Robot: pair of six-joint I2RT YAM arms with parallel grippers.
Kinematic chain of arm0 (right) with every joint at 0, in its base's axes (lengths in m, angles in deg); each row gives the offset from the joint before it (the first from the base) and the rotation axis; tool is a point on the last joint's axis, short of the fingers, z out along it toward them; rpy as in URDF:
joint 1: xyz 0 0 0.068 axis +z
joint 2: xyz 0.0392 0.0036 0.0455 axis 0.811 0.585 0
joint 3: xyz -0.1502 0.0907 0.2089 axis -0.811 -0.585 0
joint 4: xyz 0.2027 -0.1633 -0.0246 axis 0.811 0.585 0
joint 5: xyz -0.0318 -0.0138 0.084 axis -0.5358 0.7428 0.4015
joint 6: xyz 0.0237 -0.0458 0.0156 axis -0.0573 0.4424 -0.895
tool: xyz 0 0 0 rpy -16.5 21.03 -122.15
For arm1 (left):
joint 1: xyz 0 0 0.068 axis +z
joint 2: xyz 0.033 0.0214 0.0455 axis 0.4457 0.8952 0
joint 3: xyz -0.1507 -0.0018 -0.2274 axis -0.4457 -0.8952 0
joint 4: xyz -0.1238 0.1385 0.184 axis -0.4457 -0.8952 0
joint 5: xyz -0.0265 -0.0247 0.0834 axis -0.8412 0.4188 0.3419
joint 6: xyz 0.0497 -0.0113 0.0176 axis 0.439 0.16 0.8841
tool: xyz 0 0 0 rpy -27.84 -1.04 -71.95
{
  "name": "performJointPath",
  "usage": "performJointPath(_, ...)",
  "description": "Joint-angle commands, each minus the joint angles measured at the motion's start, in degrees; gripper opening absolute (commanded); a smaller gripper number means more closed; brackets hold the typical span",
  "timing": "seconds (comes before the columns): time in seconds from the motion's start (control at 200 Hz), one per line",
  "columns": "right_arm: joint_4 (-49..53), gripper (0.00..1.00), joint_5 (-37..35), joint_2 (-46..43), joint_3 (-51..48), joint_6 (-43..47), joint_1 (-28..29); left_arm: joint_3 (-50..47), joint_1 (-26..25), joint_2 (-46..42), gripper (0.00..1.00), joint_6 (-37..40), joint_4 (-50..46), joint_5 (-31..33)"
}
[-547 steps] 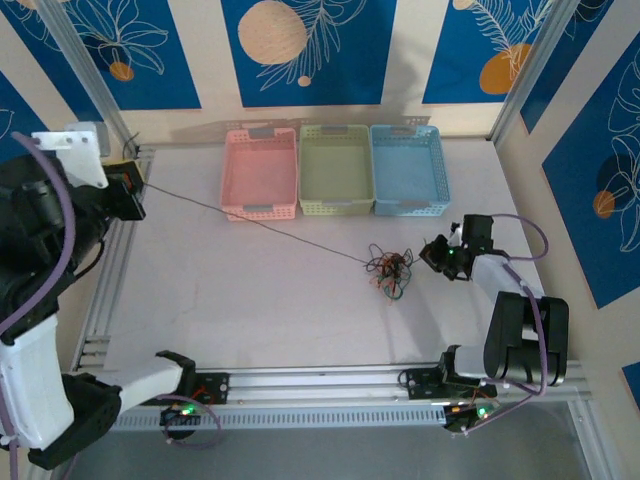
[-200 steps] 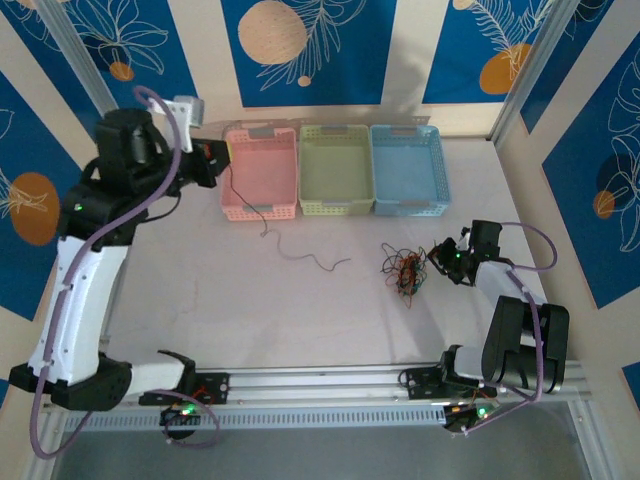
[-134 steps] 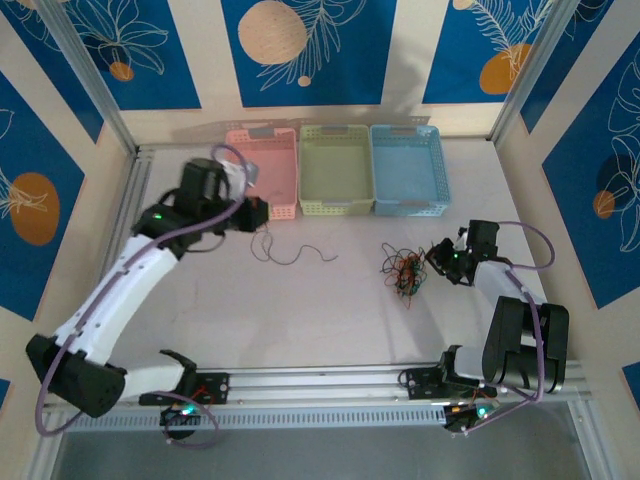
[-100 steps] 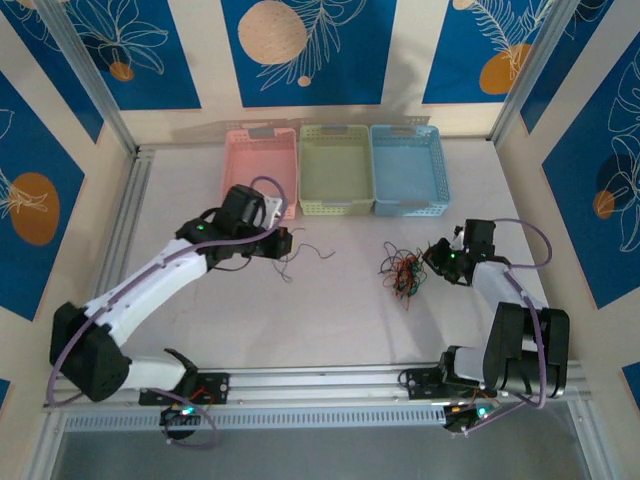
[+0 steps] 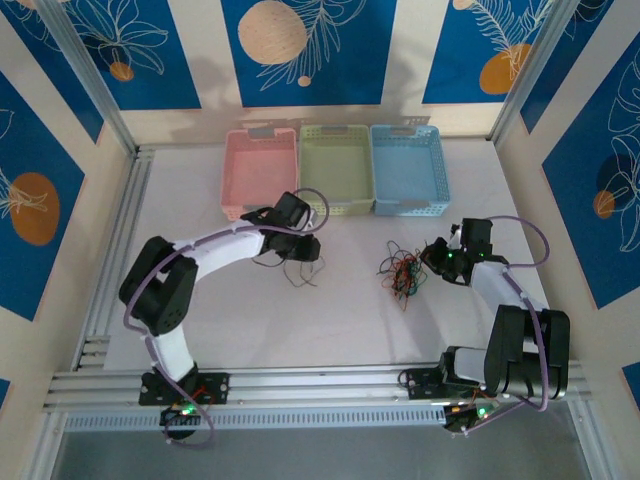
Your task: Untangle the cables
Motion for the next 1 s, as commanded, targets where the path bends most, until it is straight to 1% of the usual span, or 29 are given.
performJointPath(0.0,0.21,0.00,1.82,0.70,1.07,0.50,0.28,2.98,-1.92,1.28,0.39,-0.67,-0.41,2.93)
performJointPath(0.115,0.05,0.00,2.04,0.78,1.10,0.53,0.34,2.77,-3.20,0.35,0.49,-0.41,-2.17,5.49)
performJointPath(0.28,-0.23,0.00,2.30,1.27,0.95,0.33,0.47,0.40,-4.06,-5.24,0.55,0.11,-3.56,9.22)
performJointPath(0.37,-0.33,0.00,2.20,1.31,0.84,0.28,0.59,-2.33,-4.31,-8.76,0.60,-0.47,-3.71,12.61)
performJointPath(0.42,-0.55,0.00,2.21,1.36,0.74,0.23,0.67,-4.29,-4.27,-10.20,0.64,-0.98,-3.47,14.55)
performJointPath(0.47,-0.66,0.00,2.29,1.46,0.75,0.19,0.67,-5.80,-4.27,-10.81,0.73,-1.62,-3.15,16.19)
performJointPath(0.51,-0.74,0.00,2.38,1.70,0.72,0.15,0.84,-6.41,-4.26,-10.33,0.74,-1.82,-3.05,16.27)
performJointPath(0.59,-0.83,0.00,2.57,2.06,0.93,0.15,0.88,-6.11,-4.34,-8.06,0.76,-2.05,-2.72,14.12)
performJointPath(0.63,-0.85,0.00,2.67,2.15,0.97,0.16,0.90,-5.77,-4.65,-6.82,0.76,-2.08,-2.24,13.53)
performJointPath(0.7,-0.69,0.00,2.65,2.12,0.87,0.16,0.94,-5.04,-4.85,-4.63,0.75,-2.17,-2.06,14.27)
performJointPath(0.805,-0.53,0.00,2.65,1.87,0.75,0.24,0.94,-3.70,-4.91,-0.74,0.71,-1.73,-2.52,16.18)
performJointPath(0.91,-0.56,0.00,2.64,1.75,0.69,0.26,0.90,-2.20,-4.85,2.80,0.62,-1.63,-3.03,16.03)
performJointPath(0.99,-0.58,0.00,2.65,1.74,0.79,0.24,0.92,-2.00,-5.00,3.37,0.48,-1.94,-2.73,16.67)
